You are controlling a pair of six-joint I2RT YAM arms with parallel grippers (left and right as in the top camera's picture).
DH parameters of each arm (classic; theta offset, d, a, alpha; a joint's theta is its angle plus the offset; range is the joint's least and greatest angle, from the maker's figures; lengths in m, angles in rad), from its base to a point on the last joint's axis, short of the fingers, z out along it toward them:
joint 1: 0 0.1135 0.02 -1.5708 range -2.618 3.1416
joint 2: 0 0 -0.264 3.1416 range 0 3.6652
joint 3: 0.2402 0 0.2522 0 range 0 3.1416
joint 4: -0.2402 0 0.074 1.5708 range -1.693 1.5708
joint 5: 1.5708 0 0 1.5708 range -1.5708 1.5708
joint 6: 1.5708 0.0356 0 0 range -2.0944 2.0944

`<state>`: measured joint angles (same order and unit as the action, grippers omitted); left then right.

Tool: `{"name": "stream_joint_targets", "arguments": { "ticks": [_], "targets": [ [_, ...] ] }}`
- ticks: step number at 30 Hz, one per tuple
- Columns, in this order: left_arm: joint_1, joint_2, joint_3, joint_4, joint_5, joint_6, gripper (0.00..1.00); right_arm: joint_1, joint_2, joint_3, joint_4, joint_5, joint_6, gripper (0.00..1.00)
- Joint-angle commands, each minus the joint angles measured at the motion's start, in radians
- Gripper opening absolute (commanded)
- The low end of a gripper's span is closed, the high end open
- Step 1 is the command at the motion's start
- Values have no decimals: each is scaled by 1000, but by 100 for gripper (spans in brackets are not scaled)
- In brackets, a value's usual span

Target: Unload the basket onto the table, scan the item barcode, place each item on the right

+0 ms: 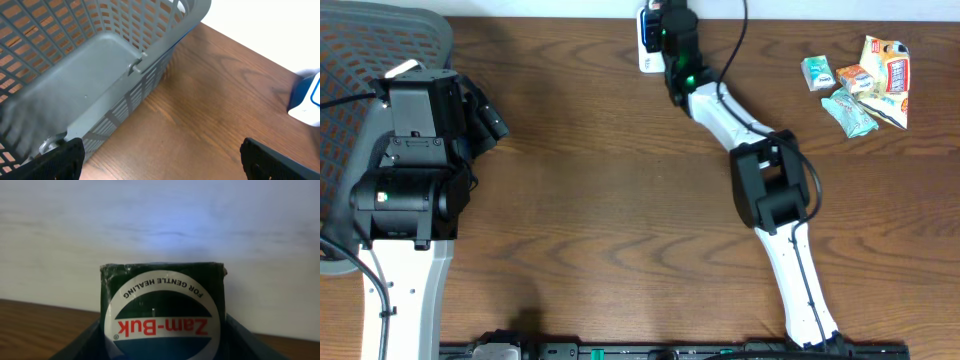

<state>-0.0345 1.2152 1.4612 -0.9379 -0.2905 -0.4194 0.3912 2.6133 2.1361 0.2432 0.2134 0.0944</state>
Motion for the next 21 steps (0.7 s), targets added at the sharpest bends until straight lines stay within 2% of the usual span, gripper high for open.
{"name": "stream_joint_targets", "arguments": {
  "ticks": [1, 6, 11, 15, 19, 21],
  "targets": [
    [3, -7, 13, -1, -10, -5, 98, -50, -146, 10, -71, 27, 6, 48],
    [3, -7, 13, -1, -10, -5, 98, -155, -241, 10, -303, 99, 11, 48],
    [3, -7, 13, -1, -10, -5, 98, -281, -267, 10, -536, 156, -61, 46],
    [3, -7, 13, -1, -10, -5, 98, -399, -264, 9, -697, 170, -85, 50],
    [3, -7, 13, -1, -10, -5, 98, -484, -264, 9, -781, 161, -86, 52],
    [3, -7, 13, -1, -10, -5, 98, -513, -264, 9, -806, 135, -85, 60]
  ]
}}
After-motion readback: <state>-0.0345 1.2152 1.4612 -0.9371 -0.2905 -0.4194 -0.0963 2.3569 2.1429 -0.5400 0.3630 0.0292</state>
